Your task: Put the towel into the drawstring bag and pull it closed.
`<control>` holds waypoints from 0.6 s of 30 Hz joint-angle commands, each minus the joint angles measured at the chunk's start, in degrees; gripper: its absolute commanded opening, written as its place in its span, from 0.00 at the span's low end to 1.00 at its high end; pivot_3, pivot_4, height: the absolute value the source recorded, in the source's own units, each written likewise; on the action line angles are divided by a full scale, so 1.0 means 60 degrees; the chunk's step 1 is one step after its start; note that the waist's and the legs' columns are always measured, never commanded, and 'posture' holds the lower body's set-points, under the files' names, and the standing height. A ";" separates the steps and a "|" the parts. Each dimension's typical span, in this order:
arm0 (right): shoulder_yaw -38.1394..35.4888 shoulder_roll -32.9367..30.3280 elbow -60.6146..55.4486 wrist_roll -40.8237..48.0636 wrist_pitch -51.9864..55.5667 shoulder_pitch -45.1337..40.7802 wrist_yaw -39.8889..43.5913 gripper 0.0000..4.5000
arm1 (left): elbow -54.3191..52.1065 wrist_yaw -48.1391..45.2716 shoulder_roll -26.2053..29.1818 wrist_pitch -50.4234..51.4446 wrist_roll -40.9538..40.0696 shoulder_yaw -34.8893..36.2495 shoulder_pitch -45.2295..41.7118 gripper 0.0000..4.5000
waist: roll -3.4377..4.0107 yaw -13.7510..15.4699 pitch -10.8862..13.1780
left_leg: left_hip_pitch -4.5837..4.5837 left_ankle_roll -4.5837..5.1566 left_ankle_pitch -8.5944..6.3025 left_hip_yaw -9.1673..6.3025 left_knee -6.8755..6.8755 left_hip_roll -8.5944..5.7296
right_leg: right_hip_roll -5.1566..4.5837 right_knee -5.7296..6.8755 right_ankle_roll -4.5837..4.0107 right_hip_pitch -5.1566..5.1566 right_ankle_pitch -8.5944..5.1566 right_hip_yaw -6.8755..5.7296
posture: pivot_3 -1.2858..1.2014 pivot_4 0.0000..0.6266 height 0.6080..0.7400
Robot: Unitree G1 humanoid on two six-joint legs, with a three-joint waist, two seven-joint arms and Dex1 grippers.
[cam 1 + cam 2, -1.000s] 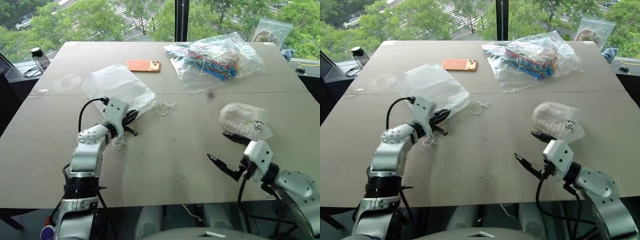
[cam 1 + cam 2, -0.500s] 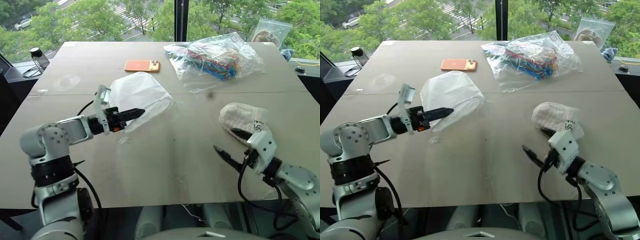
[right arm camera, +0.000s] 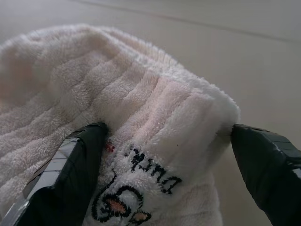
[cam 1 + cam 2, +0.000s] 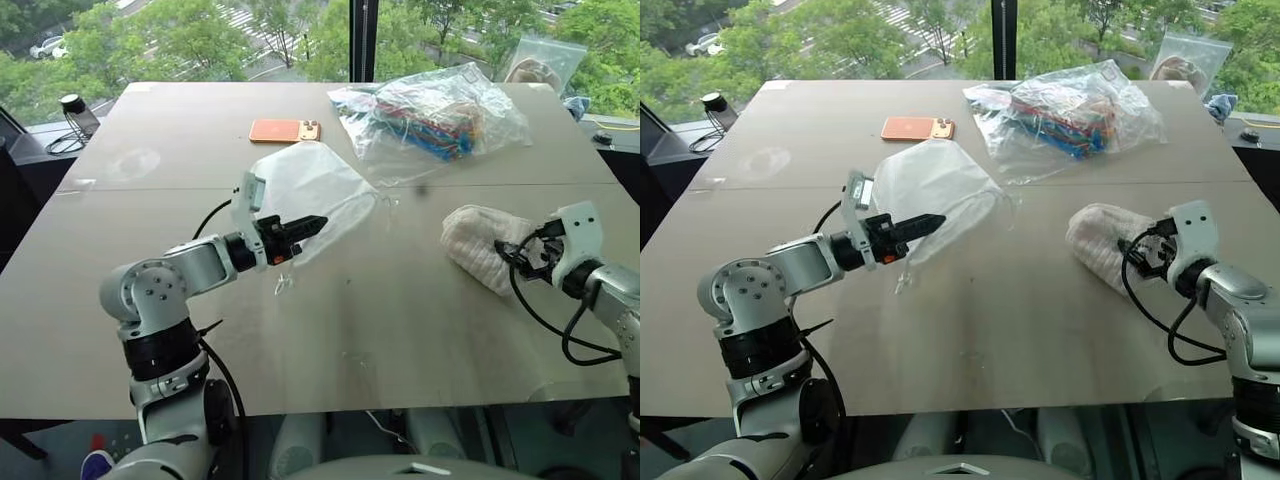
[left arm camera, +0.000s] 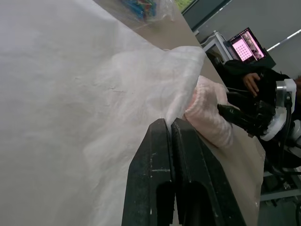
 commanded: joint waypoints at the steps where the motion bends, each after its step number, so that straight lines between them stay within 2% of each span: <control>1: -0.0226 -0.0327 0.0143 0.0096 0.0684 -0.0004 0.0086 1.00 | -0.0518 0.0237 -0.0071 -0.0278 -0.0360 0.0190 0.0226 0.02 | 0.0000 -0.0005 0.0000 | 0.0000 0.0000 0.0000 0.0007 0.0000 -0.0001 | -0.0001 -0.0004 0.0001 0.0000 0.0000 0.0007 | 0.52 0.24 1.00; 5: 0.0588 -0.0635 0.0928 0.0465 0.2507 -0.0666 0.0511 1.00 | -0.0637 0.0493 -0.0191 -0.0406 -0.0566 0.0179 0.0441 0.02 | -0.0006 -0.0004 -0.0004 | -0.0001 0.0001 0.0000 0.0009 0.0010 -0.0006 | -0.0005 -0.0007 0.0005 0.0001 0.0001 0.0008 | 0.52 0.24 1.00; 9: 0.0921 -0.0096 0.1968 0.0772 0.2945 -0.1521 0.0899 1.00 | -0.0641 0.0689 -0.0298 -0.0457 -0.0750 0.0121 0.0436 0.02 | -0.0046 -0.0036 -0.0028 | 0.0009 0.0001 0.0000 -0.0007 0.0010 -0.0002 | 0.0001 -0.0005 0.0003 0.0013 0.0000 -0.0010 | 0.52 0.24 1.00; 12: 0.1894 0.0064 0.2612 0.0380 0.2588 -0.1898 0.1300 1.00 | -0.0490 0.0843 -0.0323 -0.0478 -0.0854 0.0104 0.0225 0.02 | -0.0135 -0.0251 -0.0082 | 0.0029 0.0001 0.0000 0.0000 0.0011 0.0003 | 0.0005 -0.0007 0.0003 0.0027 0.0001 -0.0003 | 0.52 0.24 1.00; 15: 0.2943 -0.0109 0.2520 -0.0068 0.1803 -0.1762 0.1960 0.83 | -0.0402 0.0931 -0.0274 -0.0487 -0.0960 -0.0019 -0.0022 0.00 | -0.0180 -0.0318 -0.0108 | 0.0086 0.0000 -0.0001 0.0006 0.0007 0.0014 | 0.0015 -0.0013 0.0005 0.0074 -0.0002 0.0003 | 0.52 0.24 1.00; 18: 0.3067 -0.0154 0.2100 -0.0255 0.1291 -0.1573 0.2181 0.49 | -0.0266 0.0872 -0.0250 -0.0532 -0.1149 -0.0144 -0.0278 0.00 | -0.0186 -0.0320 -0.0113 | 0.0157 0.0000 -0.0002 0.0007 -0.0024 0.0028 | 0.0029 -0.0024 0.0029 0.0134 -0.0037 0.0006 | 0.52 0.24 1.00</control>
